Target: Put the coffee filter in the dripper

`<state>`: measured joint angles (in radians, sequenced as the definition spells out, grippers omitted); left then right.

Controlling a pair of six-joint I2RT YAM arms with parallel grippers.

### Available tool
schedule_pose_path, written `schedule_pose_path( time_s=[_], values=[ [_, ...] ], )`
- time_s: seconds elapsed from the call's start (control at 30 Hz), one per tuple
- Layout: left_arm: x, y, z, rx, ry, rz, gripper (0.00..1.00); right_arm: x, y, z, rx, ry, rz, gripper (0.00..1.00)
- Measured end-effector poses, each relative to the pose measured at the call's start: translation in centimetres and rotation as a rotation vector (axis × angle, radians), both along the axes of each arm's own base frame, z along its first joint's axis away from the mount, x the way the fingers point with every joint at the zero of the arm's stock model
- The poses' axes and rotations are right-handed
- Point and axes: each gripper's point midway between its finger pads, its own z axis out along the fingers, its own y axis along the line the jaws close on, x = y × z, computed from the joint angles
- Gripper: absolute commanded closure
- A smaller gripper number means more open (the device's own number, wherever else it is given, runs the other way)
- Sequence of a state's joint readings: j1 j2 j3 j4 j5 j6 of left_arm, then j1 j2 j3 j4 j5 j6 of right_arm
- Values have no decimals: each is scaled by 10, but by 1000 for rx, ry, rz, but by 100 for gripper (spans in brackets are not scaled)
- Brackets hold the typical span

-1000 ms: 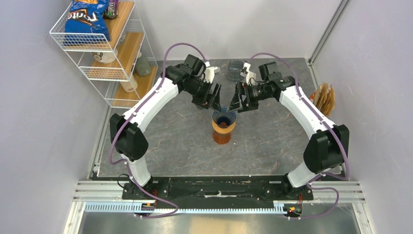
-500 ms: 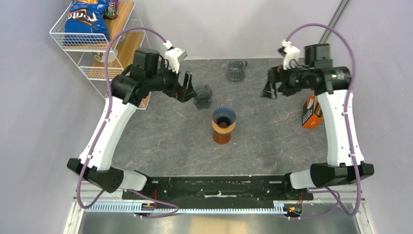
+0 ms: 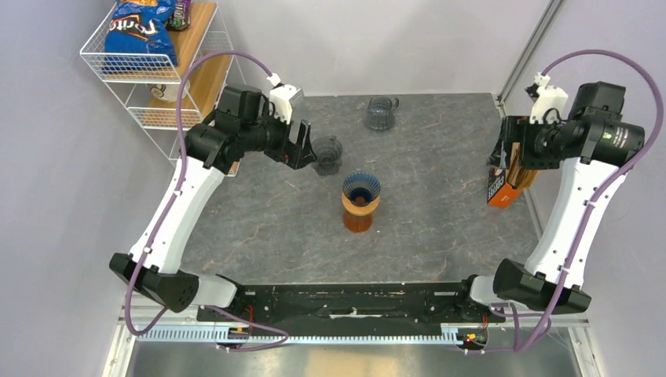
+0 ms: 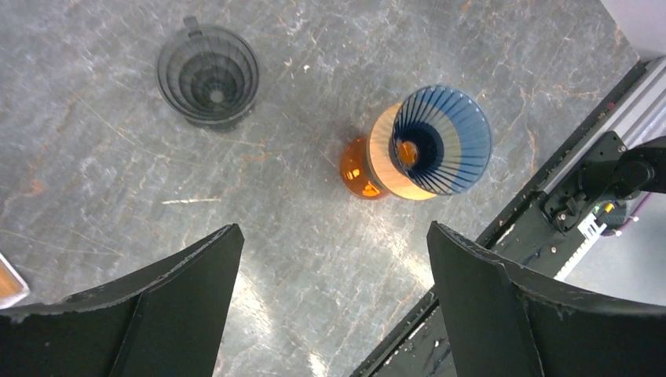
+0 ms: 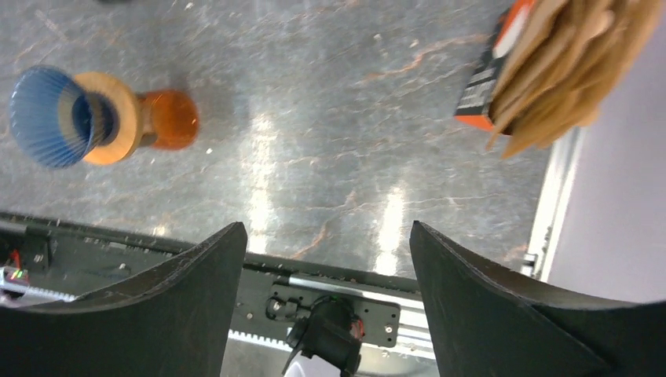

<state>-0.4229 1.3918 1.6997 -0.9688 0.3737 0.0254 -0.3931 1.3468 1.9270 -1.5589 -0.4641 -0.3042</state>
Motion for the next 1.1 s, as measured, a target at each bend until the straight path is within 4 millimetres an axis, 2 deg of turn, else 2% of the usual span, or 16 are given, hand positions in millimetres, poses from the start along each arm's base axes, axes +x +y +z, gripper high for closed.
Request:
schedule_pose_path(
  time_s=[0.03, 0.13, 0.3, 0.47, 0.63, 0.77, 0.87, 1.1],
  values=[
    [-3, 0, -2, -6, 5, 3, 5, 3, -6, 3, -19, -3, -12, 28],
    [-14, 4, -9, -21, 23, 14, 6, 16, -28, 10, -86, -5, -61, 40],
    [-19, 3, -3, -49, 6, 15, 6, 45, -64, 1, -171, 45, -132, 57],
    [-17, 0, 2, -72, -7, 15, 6, 84, -95, -18, -217, 92, -172, 63],
    [-13, -2, 1, -80, 0, 17, 6, 117, -110, -35, -252, 104, -180, 67],
    [-8, -5, -8, -72, 26, 20, 6, 128, -112, -41, -267, 103, -185, 70],
    [-4, -7, -13, -65, 44, 22, 6, 128, -112, -48, -262, 121, -197, 72],
    [1, -10, -16, -67, 48, 19, 6, 111, -106, -97, -244, 263, -203, 76]
  ],
)
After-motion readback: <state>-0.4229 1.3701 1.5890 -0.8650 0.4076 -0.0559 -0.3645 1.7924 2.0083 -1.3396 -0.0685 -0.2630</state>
